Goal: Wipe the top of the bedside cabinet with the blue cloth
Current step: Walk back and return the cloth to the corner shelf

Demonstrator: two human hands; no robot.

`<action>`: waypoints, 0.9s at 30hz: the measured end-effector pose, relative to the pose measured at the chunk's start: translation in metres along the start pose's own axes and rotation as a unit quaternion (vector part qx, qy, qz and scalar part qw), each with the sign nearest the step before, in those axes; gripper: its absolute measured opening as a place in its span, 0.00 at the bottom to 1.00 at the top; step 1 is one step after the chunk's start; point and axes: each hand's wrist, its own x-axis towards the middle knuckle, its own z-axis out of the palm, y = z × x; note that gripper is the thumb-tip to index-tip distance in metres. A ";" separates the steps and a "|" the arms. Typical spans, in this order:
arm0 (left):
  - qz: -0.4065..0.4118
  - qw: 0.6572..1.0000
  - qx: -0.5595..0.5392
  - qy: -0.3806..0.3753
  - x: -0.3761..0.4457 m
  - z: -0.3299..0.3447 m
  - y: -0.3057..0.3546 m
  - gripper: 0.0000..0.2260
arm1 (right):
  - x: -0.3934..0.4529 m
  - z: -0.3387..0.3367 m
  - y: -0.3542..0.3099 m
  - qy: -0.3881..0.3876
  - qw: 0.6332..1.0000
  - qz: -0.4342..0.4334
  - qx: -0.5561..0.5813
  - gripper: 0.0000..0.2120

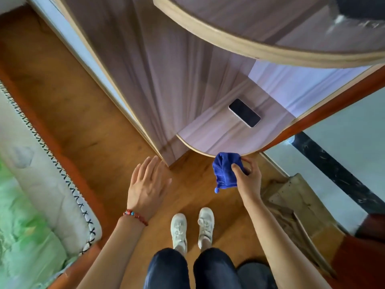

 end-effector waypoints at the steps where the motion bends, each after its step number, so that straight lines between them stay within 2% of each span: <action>1: 0.005 1.000 0.002 0.006 0.006 0.008 -0.004 0.25 | 0.009 0.007 0.006 0.004 1.000 0.003 0.008 0.11; 8: 0.017 1.000 0.008 0.008 0.025 0.054 -0.023 0.25 | 0.069 0.050 0.038 0.014 0.998 0.035 0.058 0.09; 15: 0.026 1.000 0.003 0.013 0.031 0.076 -0.034 0.22 | 0.132 0.087 0.058 0.023 0.993 0.075 0.092 0.12; 20: 0.007 1.000 0.002 0.018 0.030 0.082 -0.046 0.22 | 0.165 0.096 0.074 0.012 0.999 0.024 -0.017 0.12; 23: -0.004 1.000 0.010 0.021 0.027 0.082 -0.054 0.23 | 0.170 0.091 0.083 0.008 0.994 0.001 -0.108 0.14; 27: -0.012 1.000 0.011 0.007 0.020 0.083 -0.059 0.24 | 0.170 0.088 0.089 -0.008 0.984 -0.020 -0.174 0.16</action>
